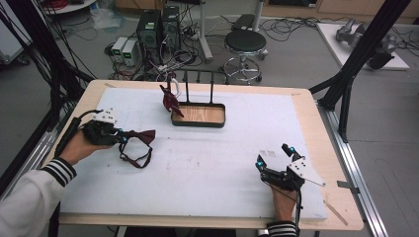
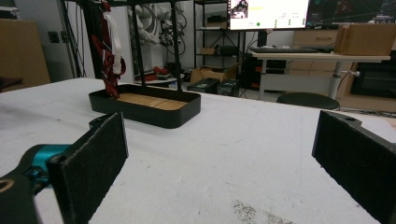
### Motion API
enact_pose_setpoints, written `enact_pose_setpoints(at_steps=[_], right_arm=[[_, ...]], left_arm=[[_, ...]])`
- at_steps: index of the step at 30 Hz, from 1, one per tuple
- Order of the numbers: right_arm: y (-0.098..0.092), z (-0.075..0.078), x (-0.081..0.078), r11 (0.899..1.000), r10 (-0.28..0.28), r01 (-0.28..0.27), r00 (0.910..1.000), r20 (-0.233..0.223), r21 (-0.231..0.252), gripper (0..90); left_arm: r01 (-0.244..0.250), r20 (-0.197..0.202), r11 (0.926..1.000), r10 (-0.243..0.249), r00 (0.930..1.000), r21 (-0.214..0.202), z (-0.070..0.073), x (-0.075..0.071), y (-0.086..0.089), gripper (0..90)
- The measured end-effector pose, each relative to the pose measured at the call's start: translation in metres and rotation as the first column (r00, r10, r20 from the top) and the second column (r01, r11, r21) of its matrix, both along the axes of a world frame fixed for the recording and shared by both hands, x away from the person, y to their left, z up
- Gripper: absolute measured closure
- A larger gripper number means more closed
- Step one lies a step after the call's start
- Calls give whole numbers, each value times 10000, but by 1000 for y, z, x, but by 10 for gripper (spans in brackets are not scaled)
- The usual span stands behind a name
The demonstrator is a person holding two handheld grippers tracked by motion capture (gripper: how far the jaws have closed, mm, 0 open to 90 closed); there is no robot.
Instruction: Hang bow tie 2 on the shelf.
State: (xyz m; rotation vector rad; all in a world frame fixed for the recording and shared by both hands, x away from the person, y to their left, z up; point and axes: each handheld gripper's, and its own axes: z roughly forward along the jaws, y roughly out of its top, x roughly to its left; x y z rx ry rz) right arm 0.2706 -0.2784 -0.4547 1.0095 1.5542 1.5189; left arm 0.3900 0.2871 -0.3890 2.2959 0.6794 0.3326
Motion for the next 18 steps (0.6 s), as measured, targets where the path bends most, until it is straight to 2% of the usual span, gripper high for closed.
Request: enact_pose_setpoints(at_steps=[2,4,7,11,16,18], right_arm=[[0,0,0,10000,1,-1,10000,11,5,25],[0,0,0,10000,2,-2,10000,9,8,25],[0,0,0,10000,3,-3,10000,3,9,26],[0,0,0,10000,4,-4,10000,8,1,25],[0,0,0,10000,7,-7,10000,15,4,25],[0,0,0,10000,0,0,10000,56,-27,25]], left_arm=[[-87,25,9999,87,10000,-131,1,0,-2,799],[-232,86,9984,237,9997,-522,5,0,-3,799],[-405,250,9923,437,9987,-1167,11,-1,-5,799],[-456,788,9852,593,9951,-1654,21,-2,-11,800],[-479,1299,9644,841,9880,-2600,38,-1,-21,800],[-472,1448,9580,913,9852,-2829,44,0,-26,800]])
